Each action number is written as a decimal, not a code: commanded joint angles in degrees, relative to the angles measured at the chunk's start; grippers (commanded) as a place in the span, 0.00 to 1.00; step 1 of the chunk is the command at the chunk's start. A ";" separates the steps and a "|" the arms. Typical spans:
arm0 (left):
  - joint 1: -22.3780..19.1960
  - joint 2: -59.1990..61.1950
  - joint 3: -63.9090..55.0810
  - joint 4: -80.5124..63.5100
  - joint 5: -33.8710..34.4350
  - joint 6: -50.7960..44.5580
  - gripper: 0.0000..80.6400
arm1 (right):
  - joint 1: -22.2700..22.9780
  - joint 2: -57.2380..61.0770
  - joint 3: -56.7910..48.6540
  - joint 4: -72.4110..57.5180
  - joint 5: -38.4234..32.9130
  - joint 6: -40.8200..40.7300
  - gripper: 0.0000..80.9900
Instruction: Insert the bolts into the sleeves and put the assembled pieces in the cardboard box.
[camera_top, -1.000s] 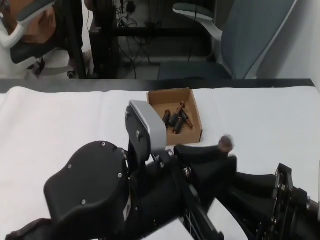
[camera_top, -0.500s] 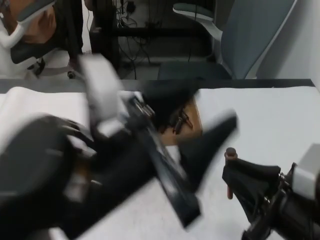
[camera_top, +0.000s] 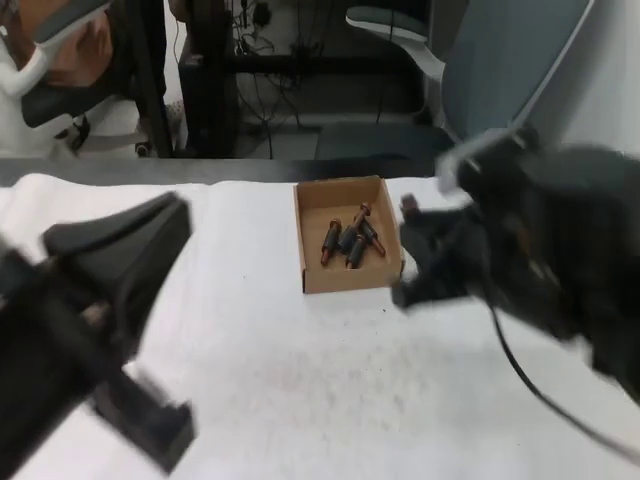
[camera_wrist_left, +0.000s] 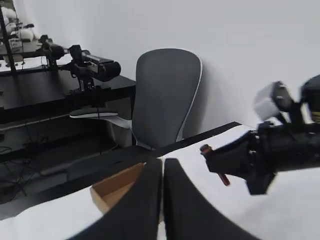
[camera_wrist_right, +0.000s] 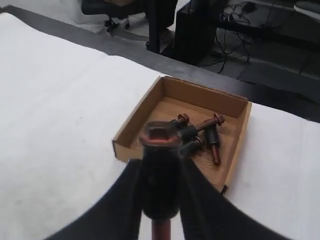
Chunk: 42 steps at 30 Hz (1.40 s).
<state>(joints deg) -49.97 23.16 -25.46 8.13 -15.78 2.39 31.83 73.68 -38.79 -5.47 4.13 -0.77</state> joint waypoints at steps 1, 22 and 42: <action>0.14 -3.19 -0.27 5.25 -0.83 -1.84 0.02 | -3.39 9.57 -9.06 0.55 -4.13 -0.75 0.01; 0.14 -5.51 -0.27 14.11 -0.83 -6.75 0.02 | -6.28 46.50 -52.65 22.15 -4.13 -4.45 0.86; 0.14 -17.91 2.83 18.58 -23.54 3.24 0.02 | -2.04 -6.78 -16.80 8.54 0.31 -8.26 0.68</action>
<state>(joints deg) -49.97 16.54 -25.46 27.11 -33.60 -0.88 29.89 93.15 -78.53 16.79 2.17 -8.97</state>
